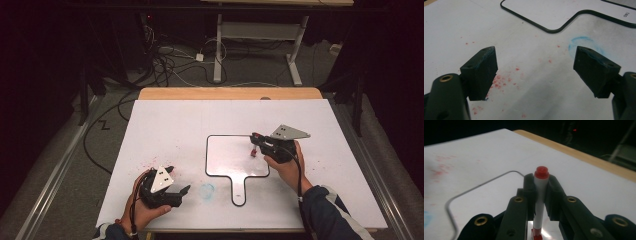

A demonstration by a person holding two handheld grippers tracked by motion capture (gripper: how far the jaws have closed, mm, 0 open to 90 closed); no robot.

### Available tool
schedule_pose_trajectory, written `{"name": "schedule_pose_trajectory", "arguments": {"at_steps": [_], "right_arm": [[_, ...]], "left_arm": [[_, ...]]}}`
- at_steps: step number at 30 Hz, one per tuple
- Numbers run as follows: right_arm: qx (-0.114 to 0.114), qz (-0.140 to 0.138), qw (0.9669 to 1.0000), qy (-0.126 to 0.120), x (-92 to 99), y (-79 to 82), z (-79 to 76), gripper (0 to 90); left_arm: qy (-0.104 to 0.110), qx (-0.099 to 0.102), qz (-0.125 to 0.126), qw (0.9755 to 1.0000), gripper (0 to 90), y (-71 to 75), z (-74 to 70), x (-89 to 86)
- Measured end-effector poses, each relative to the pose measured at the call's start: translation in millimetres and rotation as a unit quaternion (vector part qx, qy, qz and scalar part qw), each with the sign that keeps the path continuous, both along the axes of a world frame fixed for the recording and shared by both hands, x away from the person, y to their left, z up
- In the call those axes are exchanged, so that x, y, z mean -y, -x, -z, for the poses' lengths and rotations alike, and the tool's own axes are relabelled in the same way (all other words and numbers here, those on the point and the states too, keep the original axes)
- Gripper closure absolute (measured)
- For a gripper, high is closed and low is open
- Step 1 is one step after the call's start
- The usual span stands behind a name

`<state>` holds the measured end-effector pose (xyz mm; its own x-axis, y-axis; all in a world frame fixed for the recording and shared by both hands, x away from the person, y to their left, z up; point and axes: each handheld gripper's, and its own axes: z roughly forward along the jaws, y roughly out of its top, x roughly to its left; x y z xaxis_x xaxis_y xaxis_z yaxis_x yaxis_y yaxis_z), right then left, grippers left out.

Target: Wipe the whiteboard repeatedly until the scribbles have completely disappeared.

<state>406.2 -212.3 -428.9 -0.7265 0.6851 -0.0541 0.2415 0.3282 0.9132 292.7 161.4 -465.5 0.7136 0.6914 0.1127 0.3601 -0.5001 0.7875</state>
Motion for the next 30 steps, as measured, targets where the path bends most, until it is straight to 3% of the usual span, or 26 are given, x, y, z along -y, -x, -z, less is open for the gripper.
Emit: {"name": "schedule_pose_trajectory", "arguments": {"at_steps": [4,10,14,16,19,22,25,28,30], "right_arm": [[0.013,-0.011,0.9997,0.019,-4.4,0.8,-0.6,81.4],[0.04,0.051,0.9968,0.048,6.4,-21.5,-0.2,81.4],[0.044,0.065,0.9957,0.049,10.6,-32.8,0.2,81.4],[0.037,0.062,0.9965,0.043,9.0,-33.5,-0.3,81.4],[0.021,0.034,0.9988,0.029,1.9,-26.4,-1.3,81.4],[0.017,0.002,0.9992,0.035,-9.2,-16.0,-2.4,81.4],[0.023,0.0,0.9984,0.051,-14.0,-15.0,-3.5,81.4],[0.036,0.035,0.996,0.074,-7.0,-25.4,-3.9,81.4],[0.033,0.058,0.9955,0.068,1.7,-34.7,-4.0,81.4]], "left_arm": [[-0.003,-0.001,0.002,1.0,18.6,-0.3,0.5,0.8],[-0.007,-0.003,0.0,1.0,18.6,-1.4,1.6,1.5],[-0.007,-0.003,0.0,1.0,18.6,-1.6,1.3,0.8],[-0.005,-0.003,0.0,1.0,18.6,-1.3,1.3,0.7],[-0.005,-0.004,0.0,1.0,18.6,-1.4,1.4,0.3],[-0.006,-0.005,0.0,1.0,18.6,-1.6,1.8,0.7],[-0.007,-0.005,0.002,1.0,18.6,-0.8,1.5,1.8],[-0.008,-0.005,0.003,1.0,18.6,-0.5,1.5,2.2],[-0.007,-0.005,0.003,1.0,18.6,-0.8,1.5,1.9]]}}
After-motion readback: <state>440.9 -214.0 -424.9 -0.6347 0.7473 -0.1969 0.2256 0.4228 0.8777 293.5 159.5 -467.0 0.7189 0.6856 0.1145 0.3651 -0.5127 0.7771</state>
